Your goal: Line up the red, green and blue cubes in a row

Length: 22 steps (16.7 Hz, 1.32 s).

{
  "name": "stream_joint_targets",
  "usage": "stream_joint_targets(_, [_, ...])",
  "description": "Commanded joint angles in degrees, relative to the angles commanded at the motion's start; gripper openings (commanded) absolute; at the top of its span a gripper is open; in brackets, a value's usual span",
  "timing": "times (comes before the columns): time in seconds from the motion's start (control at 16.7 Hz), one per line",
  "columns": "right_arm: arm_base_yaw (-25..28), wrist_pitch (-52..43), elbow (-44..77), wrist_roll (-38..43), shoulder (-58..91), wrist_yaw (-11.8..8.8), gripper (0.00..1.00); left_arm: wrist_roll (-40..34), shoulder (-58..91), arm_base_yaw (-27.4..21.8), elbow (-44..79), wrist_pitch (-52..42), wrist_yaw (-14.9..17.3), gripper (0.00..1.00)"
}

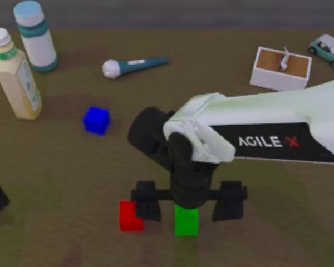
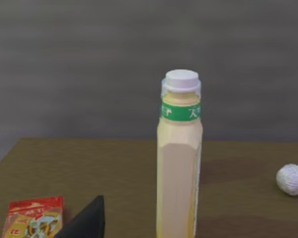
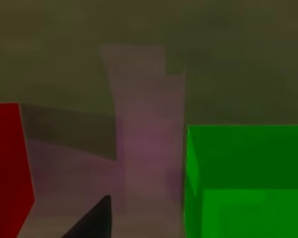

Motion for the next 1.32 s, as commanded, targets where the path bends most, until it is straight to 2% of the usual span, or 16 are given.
stream_joint_targets(0.18, [0.09,-1.01,0.73,-0.03,-0.35,0.03,1.0,0.0,0.0,0.0,0.0,0.0,0.0,1.0])
stream_joint_targets(0.66, [0.51,-13.87,8.37,-0.06,-5.54,-0.04,1.0,0.0,0.0,0.0,0.0,0.0,0.0,1.0])
stream_joint_targets(1.02, [-0.38,-12.91,7.21,-0.8,-6.68,0.29,1.0,0.2,1.64,-0.6,1.66,-1.61,0.33,1.0])
stream_joint_targets(1.32, [-5.14,-7.37,-1.36,-6.42,-17.55,2.58,1.0,1.78,16.11,-4.62,16.33,-14.33,2.21,1.0])
